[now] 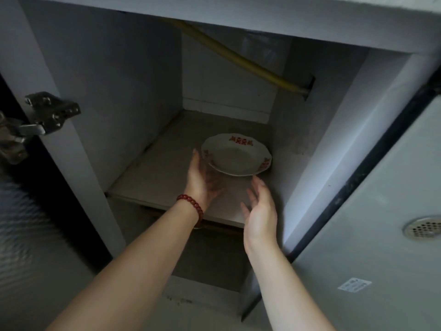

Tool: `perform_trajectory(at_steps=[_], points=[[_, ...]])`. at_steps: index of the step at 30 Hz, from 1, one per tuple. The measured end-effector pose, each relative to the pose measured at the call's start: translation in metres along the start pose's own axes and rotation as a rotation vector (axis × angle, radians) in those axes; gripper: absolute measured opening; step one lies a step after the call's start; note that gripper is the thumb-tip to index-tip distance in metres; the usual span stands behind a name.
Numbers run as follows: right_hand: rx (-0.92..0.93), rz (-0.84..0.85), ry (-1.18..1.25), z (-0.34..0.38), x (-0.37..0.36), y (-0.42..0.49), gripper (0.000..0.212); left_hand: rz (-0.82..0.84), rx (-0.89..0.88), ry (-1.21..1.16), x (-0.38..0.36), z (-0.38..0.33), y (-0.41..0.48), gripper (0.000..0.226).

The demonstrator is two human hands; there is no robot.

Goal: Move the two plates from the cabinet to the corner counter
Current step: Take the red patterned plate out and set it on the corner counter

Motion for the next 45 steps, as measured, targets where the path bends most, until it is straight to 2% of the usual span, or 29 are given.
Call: perform_trajectory(at_steps=[10,19,30,37,39,41,42,43,45], points=[[-0.006,0.021,-0.032,0.006,0.009,-0.009,0.028,0.081,0.000,-0.274,0.000,-0.006,0.005,0.085],[-0.018,0.049,-0.034,0.006,0.006,-0.015,0.030,0.020,0.016,-0.174,0.003,-0.010,-0.003,0.083],[-0.002,0.088,-0.041,0.010,0.007,-0.022,0.029,0.072,0.021,-0.332,0.001,-0.006,0.004,0.089],[-0.009,0.100,-0.059,0.010,0.005,-0.027,0.029,0.013,0.011,-0.255,0.011,-0.010,0.000,0.087],[-0.008,0.106,-0.063,0.010,0.004,-0.028,0.029,-0.014,0.002,-0.138,0.010,-0.009,-0.001,0.084],[-0.009,0.115,-0.061,0.010,0.003,-0.029,0.030,-0.063,-0.060,0.171,0.008,-0.008,-0.003,0.074],[-0.011,0.119,-0.053,0.010,0.003,-0.029,0.030,-0.099,-0.134,0.457,0.010,-0.009,-0.004,0.066],[-0.014,0.122,-0.040,0.010,0.003,-0.029,0.030,-0.126,-0.239,0.838,0.012,-0.010,-0.005,0.058],[-0.019,0.131,-0.014,0.011,0.002,-0.029,0.030,-0.051,-0.496,1.557,0.014,-0.004,0.000,0.055]])
Point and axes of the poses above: each hand's wrist, its own y-axis towards the middle knuckle, its own x-axis out of the back of the hand, z = x × y, the point moved 5 cm from there along y, towards the middle knuckle, and after that the axes turned 15 degrees about y, right-handed, at the moved point
